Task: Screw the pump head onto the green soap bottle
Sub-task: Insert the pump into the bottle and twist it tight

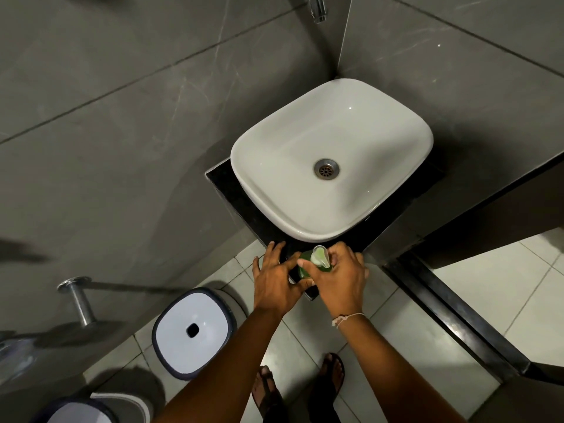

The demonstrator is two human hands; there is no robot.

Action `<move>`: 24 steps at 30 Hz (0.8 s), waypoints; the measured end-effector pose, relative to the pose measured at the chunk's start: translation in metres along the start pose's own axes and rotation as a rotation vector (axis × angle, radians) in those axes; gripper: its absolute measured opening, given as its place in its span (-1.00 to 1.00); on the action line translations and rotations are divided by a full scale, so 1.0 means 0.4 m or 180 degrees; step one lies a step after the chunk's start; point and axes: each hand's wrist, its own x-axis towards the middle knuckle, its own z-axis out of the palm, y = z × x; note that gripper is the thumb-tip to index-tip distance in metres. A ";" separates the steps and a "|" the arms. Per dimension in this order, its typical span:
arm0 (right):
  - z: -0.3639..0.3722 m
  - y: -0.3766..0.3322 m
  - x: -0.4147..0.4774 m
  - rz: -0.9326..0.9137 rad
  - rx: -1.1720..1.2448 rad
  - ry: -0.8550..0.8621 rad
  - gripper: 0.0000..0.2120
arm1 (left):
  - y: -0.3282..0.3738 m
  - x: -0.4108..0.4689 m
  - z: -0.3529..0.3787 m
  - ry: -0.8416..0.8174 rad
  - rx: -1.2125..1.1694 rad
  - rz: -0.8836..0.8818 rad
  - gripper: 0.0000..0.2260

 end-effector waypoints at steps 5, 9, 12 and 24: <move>-0.030 0.035 -0.004 -0.0320 0.0237 -0.0293 -0.63 | -0.001 -0.002 0.000 0.0011 -0.0043 0.0018 -0.39; -0.020 0.010 0.002 -0.0102 0.0164 -0.0032 -0.66 | 0.000 -0.001 0.000 0.0005 -0.0058 0.0002 -0.39; -0.010 0.002 0.001 0.0032 0.0018 -0.0049 -0.58 | 0.001 0.000 0.000 -0.0031 -0.0012 -0.0015 -0.39; -0.013 0.001 0.002 -0.0057 -0.0021 0.0015 -0.62 | 0.005 -0.003 -0.007 -0.0016 -0.0046 -0.0007 -0.42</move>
